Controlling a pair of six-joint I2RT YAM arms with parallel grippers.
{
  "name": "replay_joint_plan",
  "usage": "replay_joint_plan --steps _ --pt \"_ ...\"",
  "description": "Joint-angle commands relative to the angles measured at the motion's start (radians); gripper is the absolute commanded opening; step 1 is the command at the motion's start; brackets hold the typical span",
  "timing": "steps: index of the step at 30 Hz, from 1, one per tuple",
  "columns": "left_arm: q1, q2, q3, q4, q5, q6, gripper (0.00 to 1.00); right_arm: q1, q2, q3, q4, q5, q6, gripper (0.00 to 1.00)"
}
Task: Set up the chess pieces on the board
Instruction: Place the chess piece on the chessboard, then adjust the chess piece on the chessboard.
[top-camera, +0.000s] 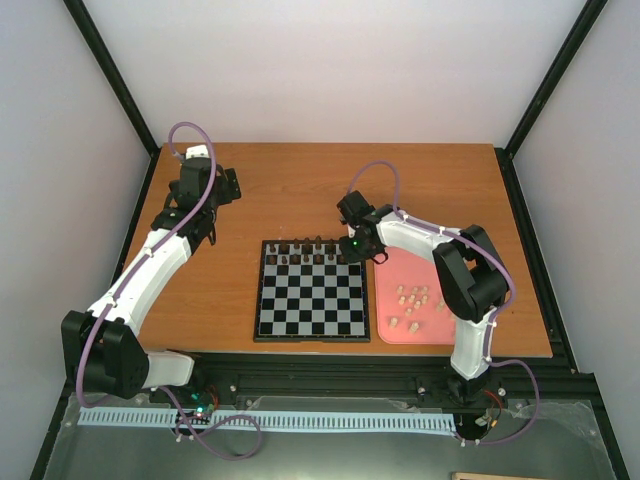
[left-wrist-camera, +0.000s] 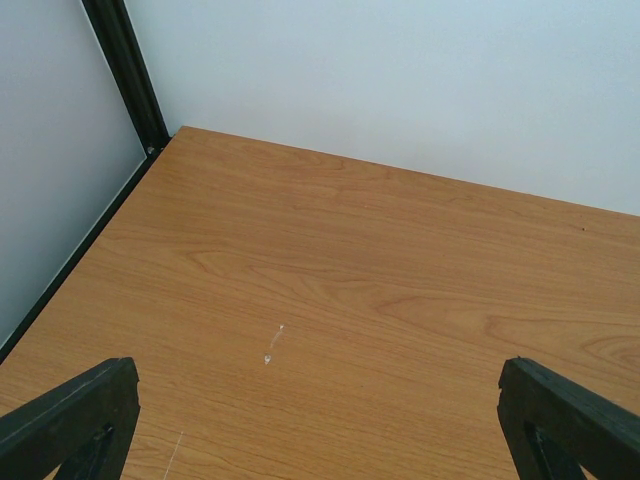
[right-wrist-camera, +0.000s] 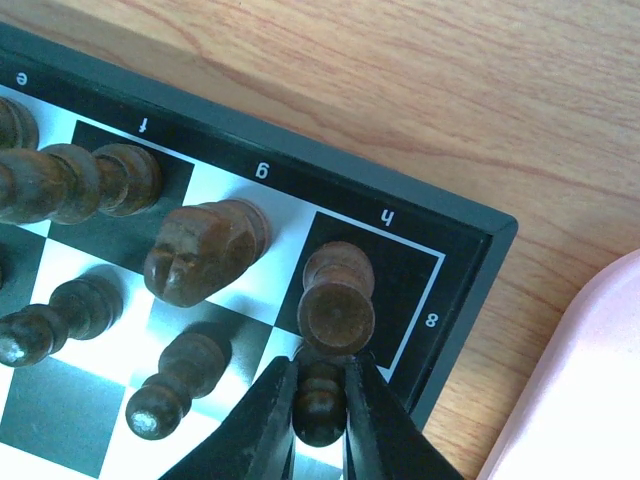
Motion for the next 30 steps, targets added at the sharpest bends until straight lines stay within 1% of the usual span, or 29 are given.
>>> replay_joint_plan --steps 1,4,7,24,30 --pt "-0.003 0.010 0.045 0.010 -0.008 0.008 1.00 0.015 -0.015 -0.016 -0.007 -0.007 -0.010 0.17" --pt "-0.003 0.012 0.047 0.009 -0.008 0.007 1.00 0.020 -0.031 -0.020 -0.010 -0.002 -0.012 0.24" --pt "-0.003 0.011 0.046 0.009 -0.009 0.007 1.00 0.021 -0.031 -0.020 -0.014 0.006 -0.013 0.26" --pt "-0.003 0.016 0.047 0.010 -0.007 0.006 1.00 0.030 -0.059 -0.048 -0.025 0.015 -0.010 0.25" --pt "-0.003 0.013 0.047 0.007 -0.008 0.006 1.00 0.043 -0.141 -0.068 -0.031 0.010 -0.007 0.27"
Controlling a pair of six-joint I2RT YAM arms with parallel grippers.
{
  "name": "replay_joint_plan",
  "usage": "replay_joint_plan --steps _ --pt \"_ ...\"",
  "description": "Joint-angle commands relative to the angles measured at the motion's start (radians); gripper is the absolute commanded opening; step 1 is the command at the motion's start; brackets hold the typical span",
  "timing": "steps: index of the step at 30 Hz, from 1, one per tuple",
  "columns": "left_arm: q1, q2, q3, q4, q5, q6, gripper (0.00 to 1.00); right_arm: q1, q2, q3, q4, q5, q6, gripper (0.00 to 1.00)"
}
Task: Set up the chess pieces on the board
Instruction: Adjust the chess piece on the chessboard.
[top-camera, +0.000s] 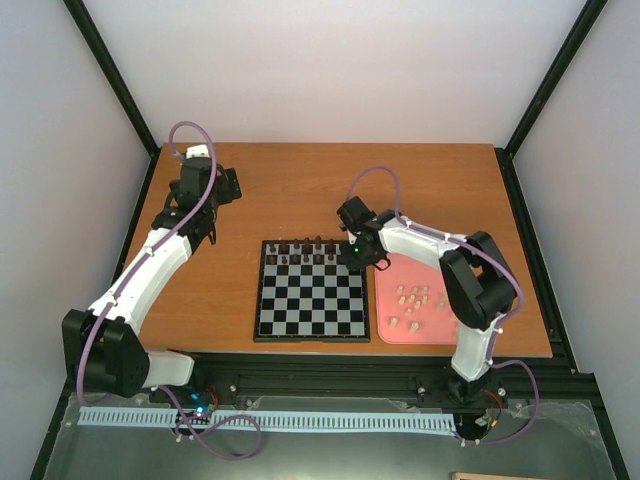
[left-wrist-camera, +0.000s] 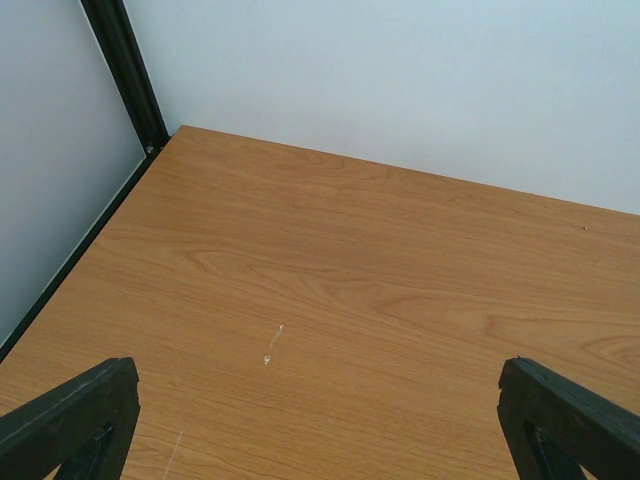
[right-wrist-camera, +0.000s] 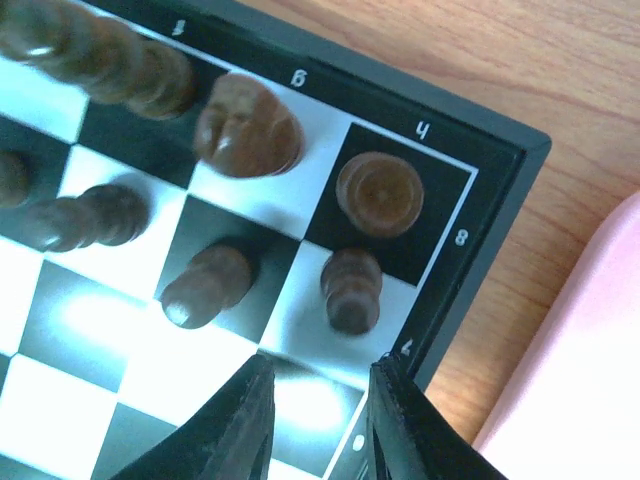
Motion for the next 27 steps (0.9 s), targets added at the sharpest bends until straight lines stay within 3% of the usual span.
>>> replay_joint_plan --steps 1,8,9,10,12,13,14,27 --pt "-0.003 0.005 0.043 0.008 -0.008 0.006 1.00 0.017 -0.117 -0.020 -0.013 0.006 0.008 0.28" --pt "-0.003 0.004 0.040 0.008 -0.005 0.005 1.00 0.014 -0.210 -0.036 -0.020 0.112 0.036 0.38" --pt "-0.003 0.004 0.040 0.008 -0.005 0.003 1.00 0.013 -0.222 -0.044 -0.014 0.120 0.041 0.57" --pt "-0.003 0.004 0.040 0.008 -0.006 0.002 1.00 0.011 -0.229 -0.052 -0.006 0.133 0.046 0.70" --pt "-0.003 0.004 0.041 0.005 -0.007 0.002 1.00 0.005 -0.246 -0.078 0.014 0.147 0.051 0.78" --pt "-0.003 0.004 0.043 0.003 -0.007 0.001 1.00 0.002 -0.257 -0.092 0.028 0.149 0.053 0.94" --pt "-0.003 0.002 0.044 0.002 -0.009 0.001 1.00 -0.001 -0.272 -0.109 0.046 0.148 0.056 0.99" --pt "-0.003 -0.007 0.063 -0.030 0.010 -0.028 1.00 -0.005 -0.418 -0.211 0.146 0.199 0.081 1.00"
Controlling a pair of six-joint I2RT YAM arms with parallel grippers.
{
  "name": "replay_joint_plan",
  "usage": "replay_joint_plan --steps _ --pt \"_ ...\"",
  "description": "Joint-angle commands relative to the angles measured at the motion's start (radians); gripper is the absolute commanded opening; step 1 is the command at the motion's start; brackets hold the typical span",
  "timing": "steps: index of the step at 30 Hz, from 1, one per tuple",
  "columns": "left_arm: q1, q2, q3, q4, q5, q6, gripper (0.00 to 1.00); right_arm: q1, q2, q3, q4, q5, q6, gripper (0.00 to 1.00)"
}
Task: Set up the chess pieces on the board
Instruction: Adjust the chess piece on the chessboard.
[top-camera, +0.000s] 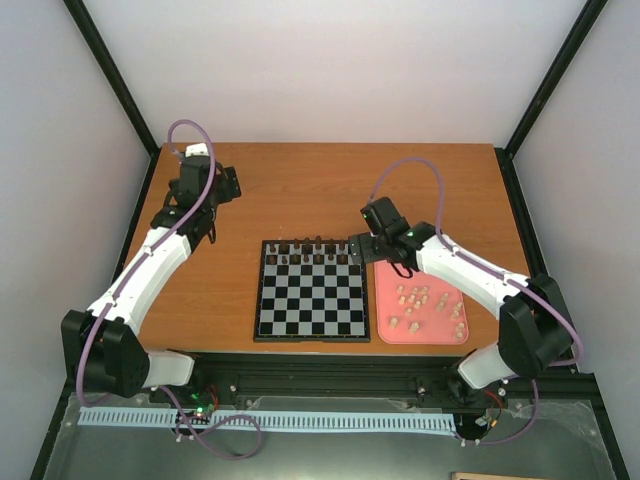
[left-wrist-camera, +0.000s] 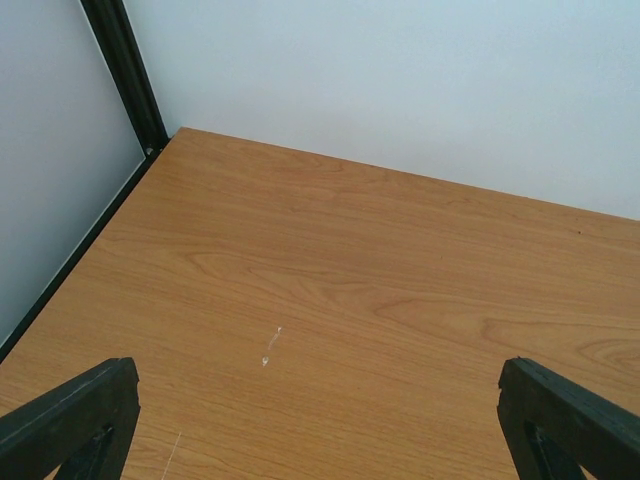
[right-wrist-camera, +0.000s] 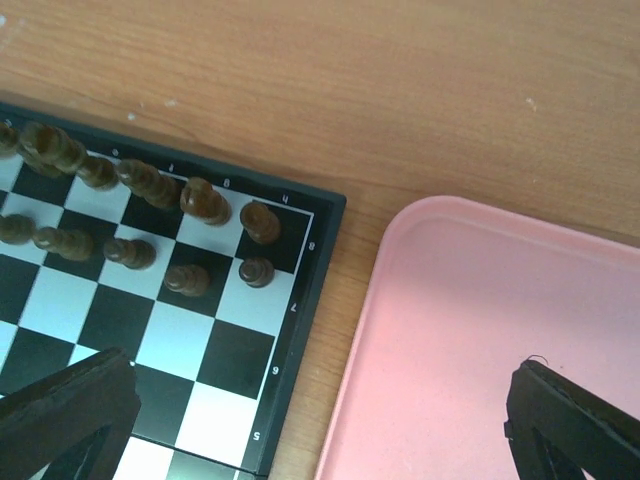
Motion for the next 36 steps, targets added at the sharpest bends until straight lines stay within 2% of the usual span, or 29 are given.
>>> replay_joint_plan --steps 1,16,26,31,36 --pt "-0.002 -0.010 0.048 -0.012 0.012 -0.023 1.00 -0.001 -0.044 -0.015 0.044 0.032 0.023 1.00" --pt "-0.003 -0.004 0.047 -0.001 0.005 -0.031 1.00 -0.001 -0.034 -0.074 0.085 0.134 0.039 1.00" --pt "-0.003 0.041 0.057 0.004 -0.028 -0.037 1.00 -0.004 0.017 -0.113 0.181 0.072 0.002 1.00" --pt "-0.003 0.061 0.055 0.020 -0.014 -0.041 1.00 -0.013 0.094 -0.056 0.191 0.022 -0.019 1.00" --pt "-0.002 0.082 0.065 0.020 -0.033 -0.036 1.00 -0.019 0.128 -0.026 0.229 0.035 -0.041 0.99"
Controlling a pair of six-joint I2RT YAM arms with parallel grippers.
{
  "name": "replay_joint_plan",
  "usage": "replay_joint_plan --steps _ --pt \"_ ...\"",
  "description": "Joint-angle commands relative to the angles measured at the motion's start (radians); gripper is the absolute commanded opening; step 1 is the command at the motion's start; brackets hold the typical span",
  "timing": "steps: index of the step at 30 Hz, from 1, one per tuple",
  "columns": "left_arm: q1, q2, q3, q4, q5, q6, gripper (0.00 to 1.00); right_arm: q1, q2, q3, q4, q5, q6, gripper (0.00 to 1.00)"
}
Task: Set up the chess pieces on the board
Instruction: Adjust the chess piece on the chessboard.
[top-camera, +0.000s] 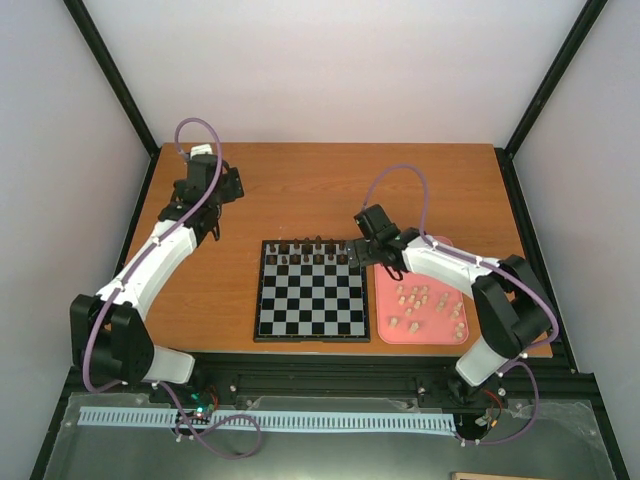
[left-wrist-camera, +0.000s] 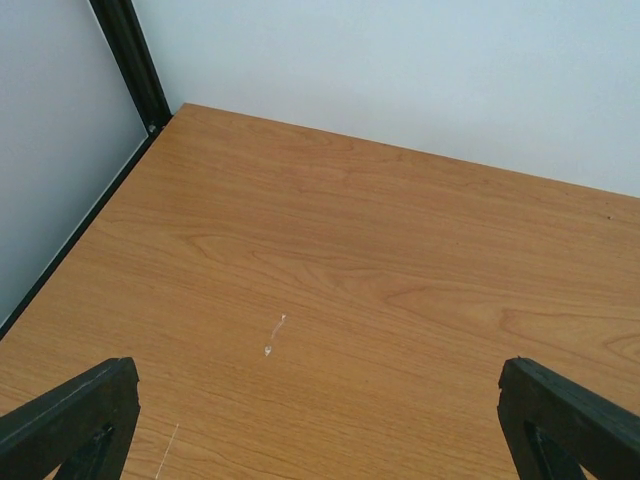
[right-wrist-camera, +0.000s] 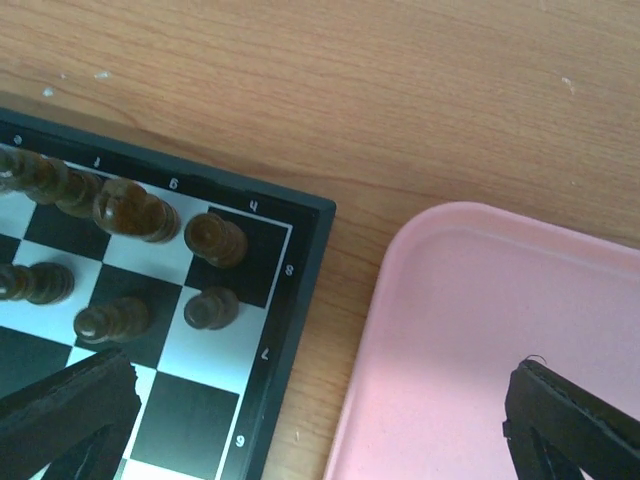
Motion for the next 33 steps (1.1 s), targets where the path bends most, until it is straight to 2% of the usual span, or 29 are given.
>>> replay_joint_plan --steps 1,3,4,7,9,20,26,33 --pt "-0.003 0.022 0.050 0.020 -0.020 -0.016 1.00 -0.013 0.020 0.053 0.063 -0.007 -0.027 0.97" --pt "-0.003 0.023 0.051 0.023 -0.016 -0.013 1.00 -0.014 0.036 0.072 0.064 -0.022 -0.031 0.92" --pt "-0.003 0.024 0.051 0.026 -0.013 -0.012 1.00 -0.014 0.052 0.084 0.060 -0.028 -0.033 0.85" --pt "-0.003 0.029 0.051 0.027 -0.008 -0.013 1.00 -0.014 0.084 0.106 0.052 -0.046 -0.037 0.54" --pt "-0.002 0.030 0.050 0.028 -0.009 -0.013 1.00 -0.014 0.101 0.113 0.050 -0.068 -0.038 0.45" --pt "-0.003 0.023 0.046 0.026 -0.011 -0.014 1.00 -0.012 0.102 0.080 0.061 -0.162 -0.045 0.43" --pt "-0.003 0.027 0.047 0.024 -0.015 -0.013 1.00 -0.011 0.123 0.084 0.062 -0.193 -0.050 0.37" --pt "-0.003 0.035 0.051 0.022 -0.016 -0.014 1.00 -0.011 0.139 0.084 0.056 -0.196 -0.058 0.35"
